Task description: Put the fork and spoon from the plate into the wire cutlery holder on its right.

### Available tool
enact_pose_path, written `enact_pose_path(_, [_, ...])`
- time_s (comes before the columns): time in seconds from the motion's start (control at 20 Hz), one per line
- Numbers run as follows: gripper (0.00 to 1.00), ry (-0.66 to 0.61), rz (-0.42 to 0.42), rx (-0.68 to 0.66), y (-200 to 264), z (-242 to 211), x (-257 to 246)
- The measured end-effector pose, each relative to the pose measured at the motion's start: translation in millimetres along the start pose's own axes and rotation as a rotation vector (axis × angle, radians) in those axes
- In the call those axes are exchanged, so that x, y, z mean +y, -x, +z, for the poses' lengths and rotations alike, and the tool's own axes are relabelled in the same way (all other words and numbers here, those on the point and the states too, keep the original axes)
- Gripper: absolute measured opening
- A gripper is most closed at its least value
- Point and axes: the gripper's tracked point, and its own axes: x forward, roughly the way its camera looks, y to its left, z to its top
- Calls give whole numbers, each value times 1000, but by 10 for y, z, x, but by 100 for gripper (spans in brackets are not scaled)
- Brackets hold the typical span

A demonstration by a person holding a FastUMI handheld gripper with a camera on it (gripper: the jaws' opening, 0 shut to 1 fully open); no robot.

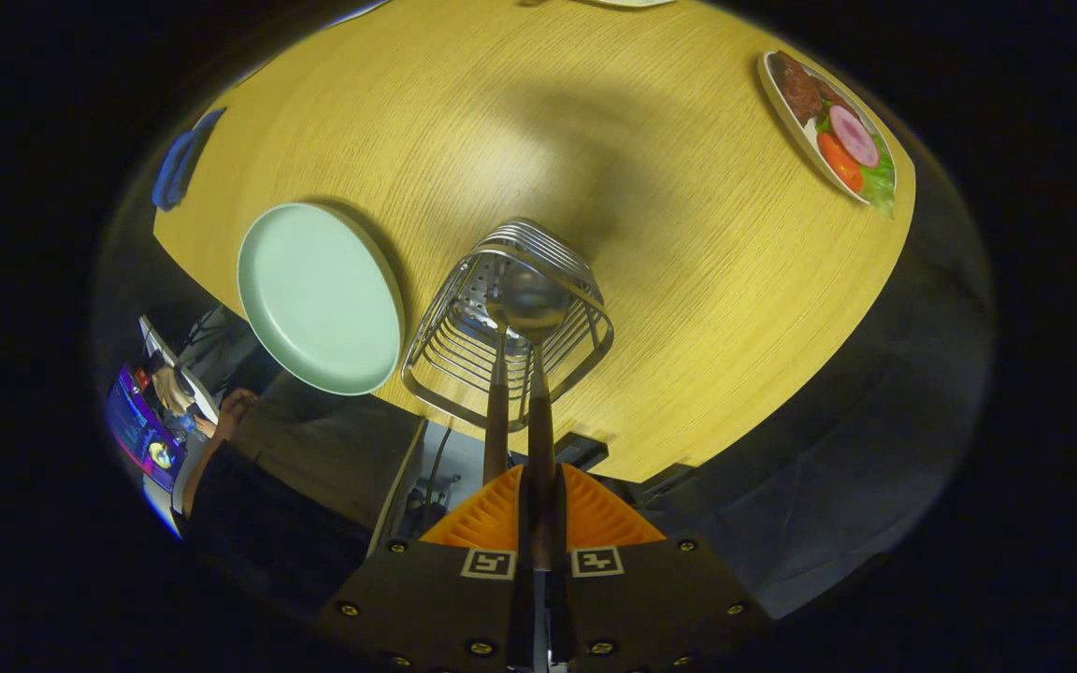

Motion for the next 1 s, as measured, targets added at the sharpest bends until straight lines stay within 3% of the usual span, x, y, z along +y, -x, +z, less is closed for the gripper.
enact_pose_path(0.45, [11,-23,-9,-109,213,-17,3])
enact_pose_path(0.55, [15,-35,0,-135,235,-81,17])
enact_pose_path(0.7, [30,-55,-1,-190,281,-63,-16])
enact_pose_path(1.0, [30,-116,-32,-521,631,-35,209])
